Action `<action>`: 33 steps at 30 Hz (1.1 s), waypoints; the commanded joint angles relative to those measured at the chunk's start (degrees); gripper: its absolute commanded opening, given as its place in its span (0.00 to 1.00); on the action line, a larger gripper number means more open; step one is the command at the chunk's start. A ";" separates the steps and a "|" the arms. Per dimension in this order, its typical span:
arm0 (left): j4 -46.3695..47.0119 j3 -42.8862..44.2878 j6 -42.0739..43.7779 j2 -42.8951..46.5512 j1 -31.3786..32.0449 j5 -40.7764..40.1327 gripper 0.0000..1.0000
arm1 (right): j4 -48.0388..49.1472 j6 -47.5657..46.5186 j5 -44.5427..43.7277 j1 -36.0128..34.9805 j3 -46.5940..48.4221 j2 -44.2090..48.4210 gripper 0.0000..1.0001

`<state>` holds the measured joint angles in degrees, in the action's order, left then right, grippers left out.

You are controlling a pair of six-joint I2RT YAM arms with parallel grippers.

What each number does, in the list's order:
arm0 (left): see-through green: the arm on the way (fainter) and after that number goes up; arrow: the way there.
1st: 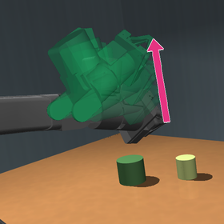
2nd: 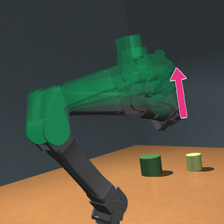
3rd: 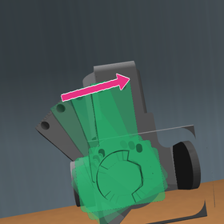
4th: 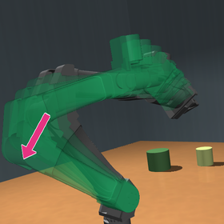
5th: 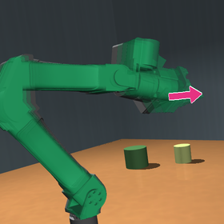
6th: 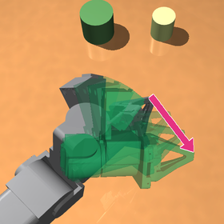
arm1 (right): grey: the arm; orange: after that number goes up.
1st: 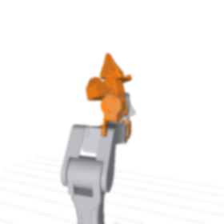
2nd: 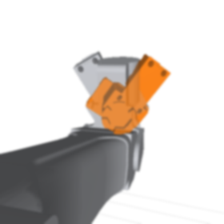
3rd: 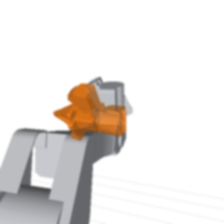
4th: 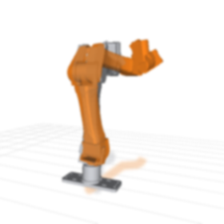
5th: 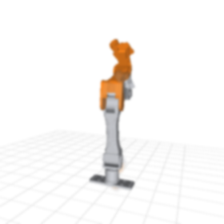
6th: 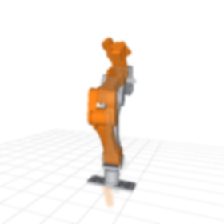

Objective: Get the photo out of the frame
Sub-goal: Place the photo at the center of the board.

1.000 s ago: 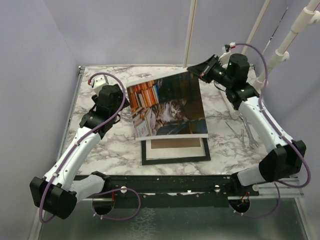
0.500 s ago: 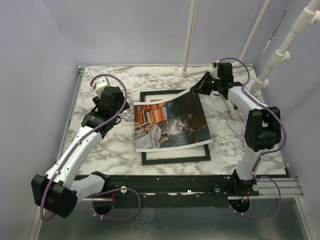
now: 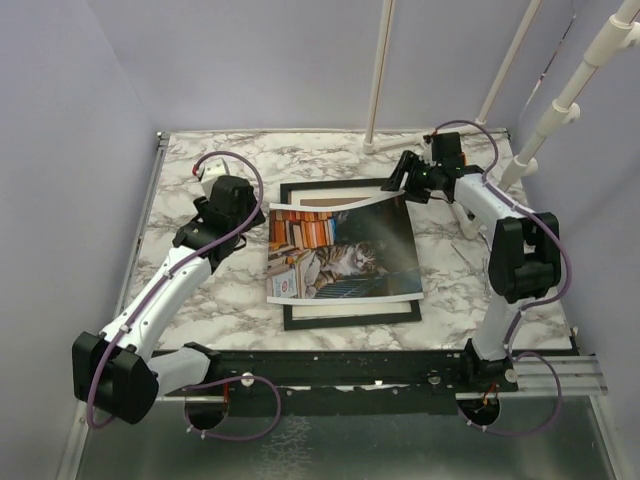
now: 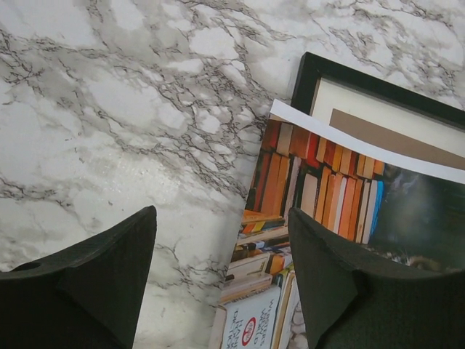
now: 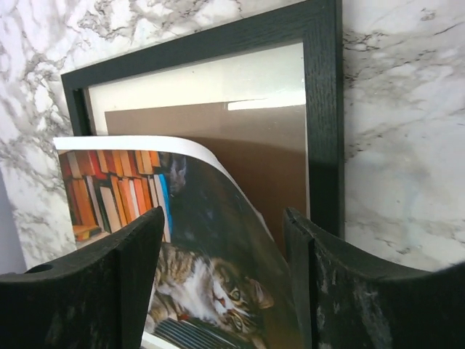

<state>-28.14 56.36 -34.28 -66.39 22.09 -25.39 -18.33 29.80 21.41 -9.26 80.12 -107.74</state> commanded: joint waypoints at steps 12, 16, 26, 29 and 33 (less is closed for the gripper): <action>10.87 -4.97 3.27 7.29 -0.38 5.13 0.76 | 14.11 -13.18 -17.85 -9.61 -16.31 25.57 0.70; 14.53 -8.12 3.08 10.35 -0.34 9.18 0.89 | 30.24 -13.01 -20.83 -9.73 -31.54 36.12 0.71; 42.58 -32.26 -2.77 23.36 -0.24 10.95 0.99 | 53.36 -20.75 -31.38 -9.77 -56.35 48.31 1.00; 44.63 -34.92 -3.17 23.30 -0.20 6.64 0.99 | 37.37 -16.90 -29.34 -7.94 -50.23 48.30 1.00; 46.49 -35.99 -1.55 18.83 -0.20 0.39 0.99 | 43.93 -14.22 -22.43 -2.72 -55.51 50.14 1.00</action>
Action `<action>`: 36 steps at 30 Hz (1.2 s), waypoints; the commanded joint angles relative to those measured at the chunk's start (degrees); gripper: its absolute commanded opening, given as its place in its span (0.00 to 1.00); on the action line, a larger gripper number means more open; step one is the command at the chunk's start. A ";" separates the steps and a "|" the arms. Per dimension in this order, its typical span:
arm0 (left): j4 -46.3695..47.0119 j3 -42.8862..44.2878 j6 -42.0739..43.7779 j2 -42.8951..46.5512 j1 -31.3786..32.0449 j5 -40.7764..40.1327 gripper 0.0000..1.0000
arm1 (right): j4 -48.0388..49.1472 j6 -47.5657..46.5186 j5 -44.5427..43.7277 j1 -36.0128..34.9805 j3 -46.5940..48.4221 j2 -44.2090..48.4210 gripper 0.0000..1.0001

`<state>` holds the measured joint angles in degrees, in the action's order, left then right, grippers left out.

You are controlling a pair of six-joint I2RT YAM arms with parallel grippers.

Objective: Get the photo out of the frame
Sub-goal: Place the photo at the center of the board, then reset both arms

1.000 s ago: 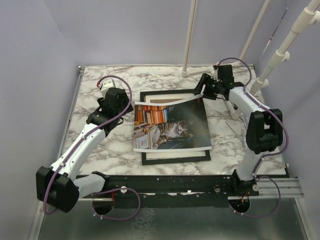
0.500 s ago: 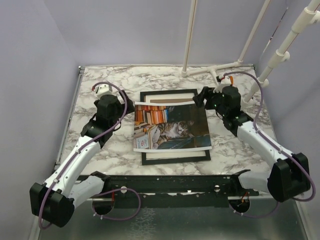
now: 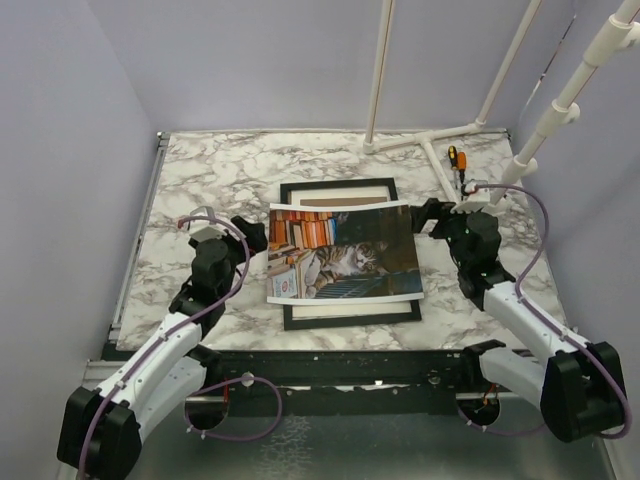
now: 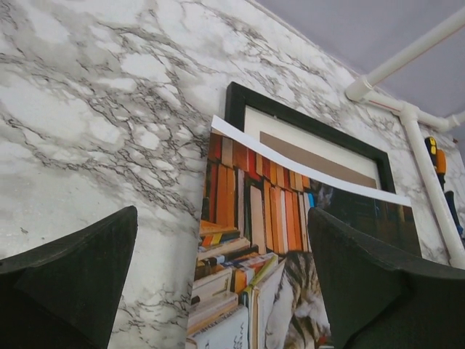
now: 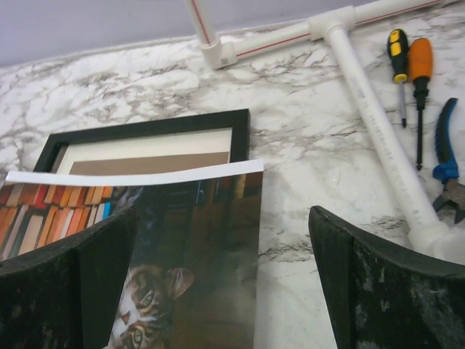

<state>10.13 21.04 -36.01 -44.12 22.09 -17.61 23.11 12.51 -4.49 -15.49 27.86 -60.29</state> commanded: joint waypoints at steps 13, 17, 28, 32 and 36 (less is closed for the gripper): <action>27.43 -2.90 17.10 -18.09 -0.63 -25.09 0.99 | 15.03 1.00 -8.19 10.44 -11.17 4.35 1.00; 31.52 -4.39 20.16 -21.17 -1.07 -27.43 0.99 | 14.10 1.29 -10.52 11.75 -11.89 4.72 1.00; 44.46 -7.94 29.07 -25.78 -1.38 -28.46 0.99 | 26.50 -5.66 -14.84 11.76 -16.05 -3.25 0.98; 54.01 -7.37 35.46 -34.19 -4.31 -25.72 0.99 | 37.19 -6.23 -14.96 12.57 -16.61 -12.88 1.00; 57.47 -7.23 34.72 -38.77 -8.52 -20.25 0.99 | 43.21 -6.94 -12.40 14.98 -15.23 -19.61 1.00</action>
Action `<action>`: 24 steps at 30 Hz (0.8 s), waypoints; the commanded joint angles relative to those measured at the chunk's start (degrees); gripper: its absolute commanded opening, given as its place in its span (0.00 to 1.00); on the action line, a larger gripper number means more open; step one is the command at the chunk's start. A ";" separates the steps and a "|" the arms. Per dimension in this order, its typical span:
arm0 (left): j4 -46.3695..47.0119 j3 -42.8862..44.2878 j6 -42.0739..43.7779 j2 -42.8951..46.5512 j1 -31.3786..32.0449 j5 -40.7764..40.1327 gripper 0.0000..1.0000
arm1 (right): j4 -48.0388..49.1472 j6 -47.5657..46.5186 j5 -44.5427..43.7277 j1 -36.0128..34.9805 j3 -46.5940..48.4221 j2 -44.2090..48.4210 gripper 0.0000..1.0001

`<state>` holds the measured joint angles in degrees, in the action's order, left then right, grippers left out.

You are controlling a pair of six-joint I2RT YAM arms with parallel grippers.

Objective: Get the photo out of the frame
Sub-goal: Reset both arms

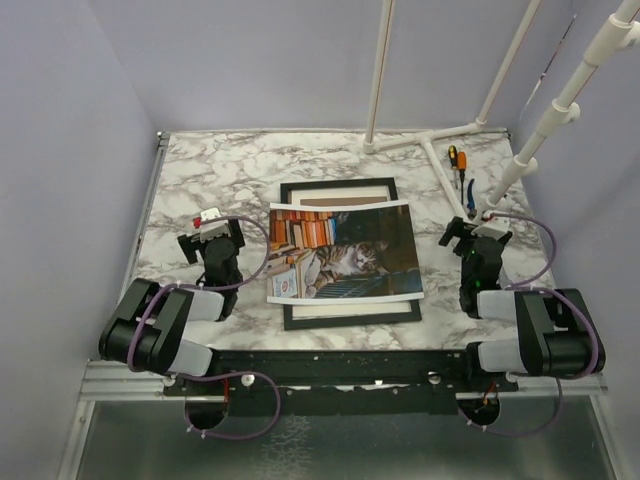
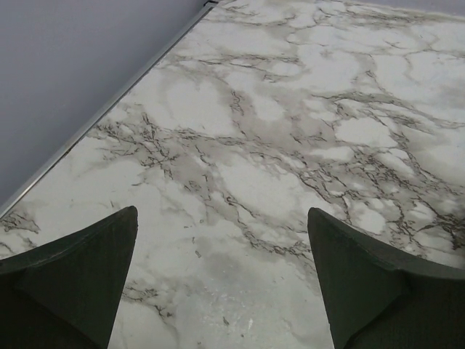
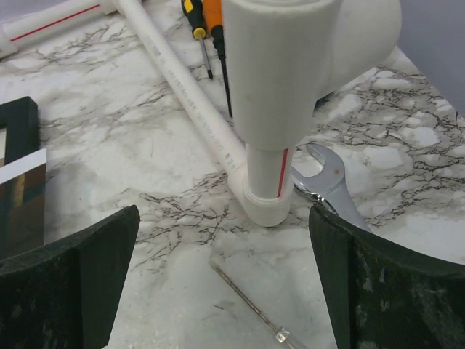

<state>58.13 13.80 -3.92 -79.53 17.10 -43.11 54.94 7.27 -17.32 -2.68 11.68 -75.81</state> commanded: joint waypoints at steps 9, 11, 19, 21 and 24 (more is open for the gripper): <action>12.29 2.59 0.05 -14.22 -11.06 23.01 0.99 | 17.77 -3.85 7.99 4.88 1.56 -12.93 0.99; 13.30 1.64 0.12 -14.18 -11.07 23.73 0.99 | 17.61 -4.02 8.11 4.89 1.26 -12.47 1.00; 19.48 -0.80 2.34 -14.86 -9.93 25.04 0.99 | 17.24 -3.65 8.18 4.87 1.44 -12.61 1.00; 18.09 -0.03 1.44 -14.95 -9.81 22.51 0.99 | 18.91 -3.92 8.27 4.87 1.20 -13.05 1.00; 14.80 1.70 1.18 -15.02 -9.62 20.46 0.99 | 17.37 -3.66 8.18 4.83 1.46 -12.57 1.00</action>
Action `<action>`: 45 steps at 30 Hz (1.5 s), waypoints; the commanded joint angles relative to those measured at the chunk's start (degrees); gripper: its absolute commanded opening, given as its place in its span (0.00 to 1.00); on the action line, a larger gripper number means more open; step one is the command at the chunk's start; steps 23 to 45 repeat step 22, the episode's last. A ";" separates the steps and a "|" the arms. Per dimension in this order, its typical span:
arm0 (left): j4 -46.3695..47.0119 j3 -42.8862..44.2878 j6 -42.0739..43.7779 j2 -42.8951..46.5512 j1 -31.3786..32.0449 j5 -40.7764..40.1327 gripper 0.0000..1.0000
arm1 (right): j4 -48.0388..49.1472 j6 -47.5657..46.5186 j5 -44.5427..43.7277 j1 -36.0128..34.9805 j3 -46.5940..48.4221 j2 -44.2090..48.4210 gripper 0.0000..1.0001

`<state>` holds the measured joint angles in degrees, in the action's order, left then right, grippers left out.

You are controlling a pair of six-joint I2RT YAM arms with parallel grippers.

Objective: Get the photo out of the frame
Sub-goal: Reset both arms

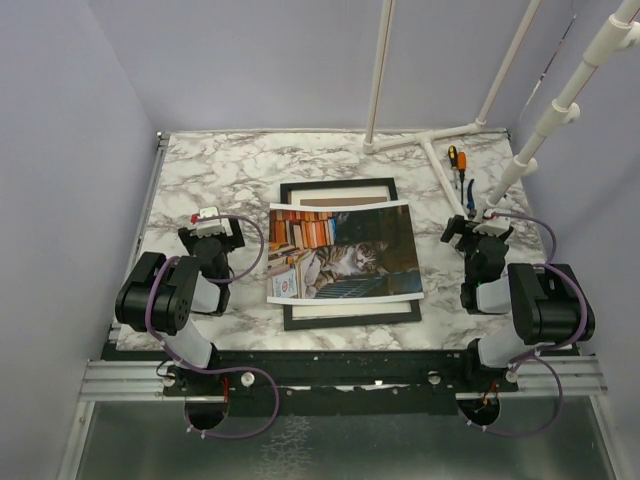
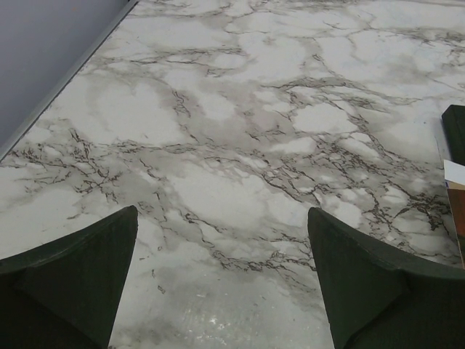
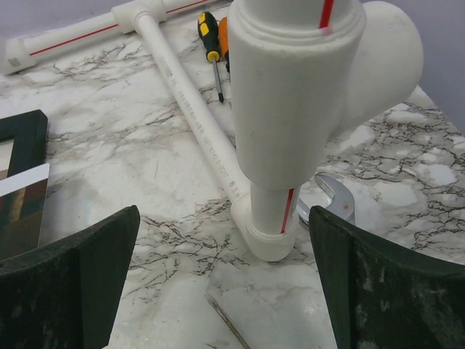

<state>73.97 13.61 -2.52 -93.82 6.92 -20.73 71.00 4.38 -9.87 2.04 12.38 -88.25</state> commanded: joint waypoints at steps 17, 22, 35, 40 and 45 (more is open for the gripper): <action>-1.57 2.29 0.67 -0.79 0.63 0.00 0.99 | 2.21 -0.88 0.82 0.16 0.58 -0.43 1.00; -1.93 2.40 0.68 -0.78 0.61 0.12 0.99 | 2.21 -0.94 0.82 0.15 0.60 -0.43 1.00; -1.93 2.40 0.68 -0.78 0.61 0.12 0.99 | 2.21 -0.94 0.82 0.15 0.60 -0.43 1.00; -1.93 2.40 0.68 -0.78 0.61 0.12 0.99 | 2.21 -0.94 0.82 0.15 0.60 -0.43 1.00; -1.93 2.40 0.68 -0.78 0.61 0.12 0.99 | 2.21 -0.94 0.82 0.15 0.60 -0.43 1.00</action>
